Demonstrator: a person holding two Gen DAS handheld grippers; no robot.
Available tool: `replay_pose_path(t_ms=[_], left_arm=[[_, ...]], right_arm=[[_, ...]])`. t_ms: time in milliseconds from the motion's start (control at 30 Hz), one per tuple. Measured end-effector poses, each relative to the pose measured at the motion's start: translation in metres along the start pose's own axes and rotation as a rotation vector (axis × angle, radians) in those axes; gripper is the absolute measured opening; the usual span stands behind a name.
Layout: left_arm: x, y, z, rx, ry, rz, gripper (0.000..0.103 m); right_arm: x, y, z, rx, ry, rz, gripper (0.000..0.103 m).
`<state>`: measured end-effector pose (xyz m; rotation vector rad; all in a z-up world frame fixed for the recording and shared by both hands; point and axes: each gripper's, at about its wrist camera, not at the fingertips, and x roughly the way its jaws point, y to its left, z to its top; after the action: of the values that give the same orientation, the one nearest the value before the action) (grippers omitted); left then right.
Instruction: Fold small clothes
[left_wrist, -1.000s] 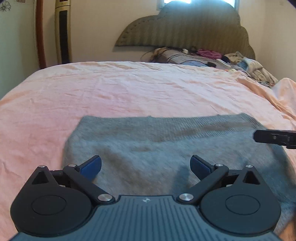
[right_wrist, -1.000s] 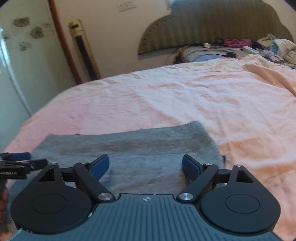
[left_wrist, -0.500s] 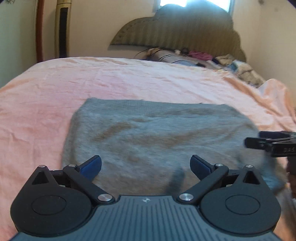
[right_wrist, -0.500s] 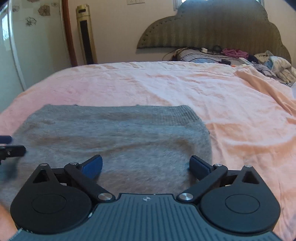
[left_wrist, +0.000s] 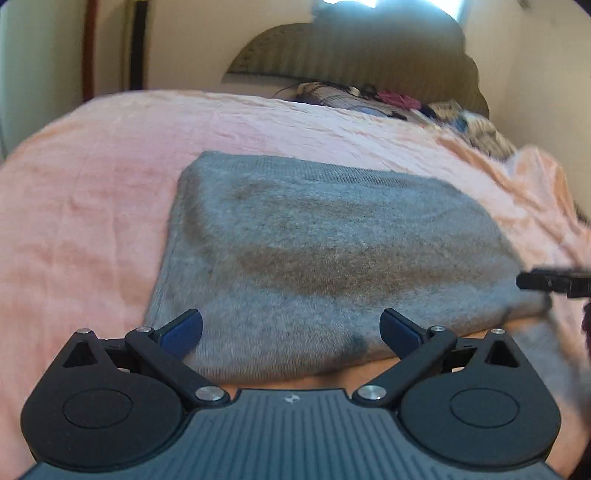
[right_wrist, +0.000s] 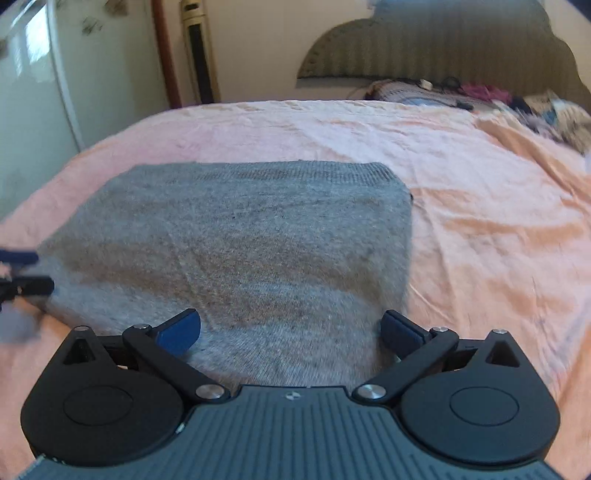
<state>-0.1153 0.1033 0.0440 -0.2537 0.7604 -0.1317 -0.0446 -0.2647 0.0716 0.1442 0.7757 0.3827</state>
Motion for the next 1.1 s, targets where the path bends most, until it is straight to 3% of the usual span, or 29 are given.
replay_pose_path(t_ms=[100, 200, 267, 333, 367, 400, 433, 467, 500, 567, 667, 767, 833, 867, 900, 933, 967, 1000, 1100], left_arm=[[-0.016, 0.037, -0.019, -0.33, 0.023, -0.067, 0.103], [-0.023, 0.059, -0.033, -0.569, -0.038, -0.15, 0.103], [-0.012, 0.069, -0.03, -0.667, -0.05, -0.208, 0.103], [0.0, 0.075, -0.021, -0.725, -0.075, -0.215, 0.102], [0.005, 0.075, -0.015, -0.728, -0.081, -0.201, 0.102], [0.01, 0.072, -0.007, -0.717, -0.078, -0.172, 0.096], [0.013, 0.068, -0.001, -0.688, -0.065, -0.127, 0.082], [0.018, 0.065, 0.005, -0.639, -0.017, -0.074, 0.031], [0.025, 0.066, 0.008, -0.61, 0.046, -0.04, 0.006], [0.021, 0.076, 0.003, -0.613, 0.054, -0.049, 0.005], [0.009, 0.082, 0.0, -0.524, 0.04, 0.003, 0.005], [0.009, 0.091, -0.004, -0.535, 0.037, -0.043, 0.008], [0.006, 0.095, -0.003, -0.578, 0.055, -0.085, 0.016], [0.005, 0.096, -0.003, -0.597, 0.059, -0.107, 0.028], [0.004, 0.097, -0.004, -0.615, 0.051, -0.137, 0.046], [0.003, 0.097, -0.005, -0.634, 0.035, -0.165, 0.056], [0.002, 0.094, -0.005, -0.649, 0.017, -0.18, 0.073], [0.003, 0.088, -0.004, -0.651, 0.003, -0.174, 0.08], [0.008, 0.064, 0.002, -0.577, -0.026, -0.086, 0.084]], right_arm=[[-0.031, -0.041, -0.018, 0.271, -0.006, 0.029, 0.103], [-0.036, -0.073, -0.036, 0.493, 0.027, 0.086, 0.103], [-0.028, -0.076, -0.04, 0.525, 0.015, 0.133, 0.103], [-0.014, -0.074, -0.034, 0.521, 0.0, 0.172, 0.102], [-0.007, -0.074, -0.032, 0.524, -0.012, 0.182, 0.098], [-0.001, -0.073, -0.027, 0.517, -0.012, 0.185, 0.087], [0.004, -0.073, -0.022, 0.497, 0.001, 0.171, 0.075], [0.01, -0.073, -0.019, 0.482, 0.037, 0.159, 0.029], [0.014, -0.077, -0.018, 0.48, 0.073, 0.159, 0.015], [0.003, -0.081, -0.02, 0.444, 0.072, 0.155, 0.014], [-0.012, -0.097, -0.033, 0.47, 0.069, 0.123, 0.01], [-0.012, -0.102, -0.039, 0.493, 0.061, 0.155, 0.007], [-0.014, -0.103, -0.025, 0.518, 0.07, 0.174, 0.029], [-0.017, -0.103, -0.017, 0.526, 0.046, 0.173, 0.054], [-0.02, -0.102, -0.005, 0.516, -0.004, 0.165, 0.081], [-0.022, -0.098, 0.007, 0.488, -0.047, 0.165, 0.088], [-0.019, -0.091, 0.023, 0.449, -0.074, 0.181, 0.089], [-0.013, -0.083, 0.037, 0.419, -0.08, 0.199, 0.089], [0.023, -0.039, 0.079, 0.255, -0.072, 0.243, 0.089]])
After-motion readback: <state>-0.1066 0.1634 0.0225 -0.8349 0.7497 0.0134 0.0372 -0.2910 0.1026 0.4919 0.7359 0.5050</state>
